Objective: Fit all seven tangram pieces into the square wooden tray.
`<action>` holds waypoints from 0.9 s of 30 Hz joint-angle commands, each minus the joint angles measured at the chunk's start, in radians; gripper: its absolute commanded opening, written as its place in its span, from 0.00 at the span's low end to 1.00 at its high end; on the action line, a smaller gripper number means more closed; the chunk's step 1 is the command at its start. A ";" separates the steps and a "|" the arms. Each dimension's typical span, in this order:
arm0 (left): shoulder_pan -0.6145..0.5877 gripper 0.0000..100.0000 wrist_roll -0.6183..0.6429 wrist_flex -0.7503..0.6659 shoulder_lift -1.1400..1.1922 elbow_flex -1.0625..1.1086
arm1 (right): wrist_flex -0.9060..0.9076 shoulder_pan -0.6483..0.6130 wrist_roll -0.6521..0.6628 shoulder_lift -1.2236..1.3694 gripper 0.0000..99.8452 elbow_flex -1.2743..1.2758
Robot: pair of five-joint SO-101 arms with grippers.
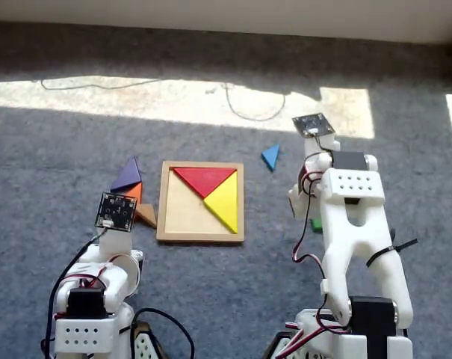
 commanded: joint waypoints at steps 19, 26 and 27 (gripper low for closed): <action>0.004 0.01 -0.005 0.003 -0.007 0.021 | -0.291 0.038 -0.138 -0.203 0.31 0.285; 0.004 0.01 -0.005 0.003 -0.007 0.021 | -0.305 0.090 -0.135 0.064 0.31 0.131; 0.004 0.01 -0.005 0.003 -0.007 0.021 | -0.305 0.097 -0.135 0.097 0.31 0.108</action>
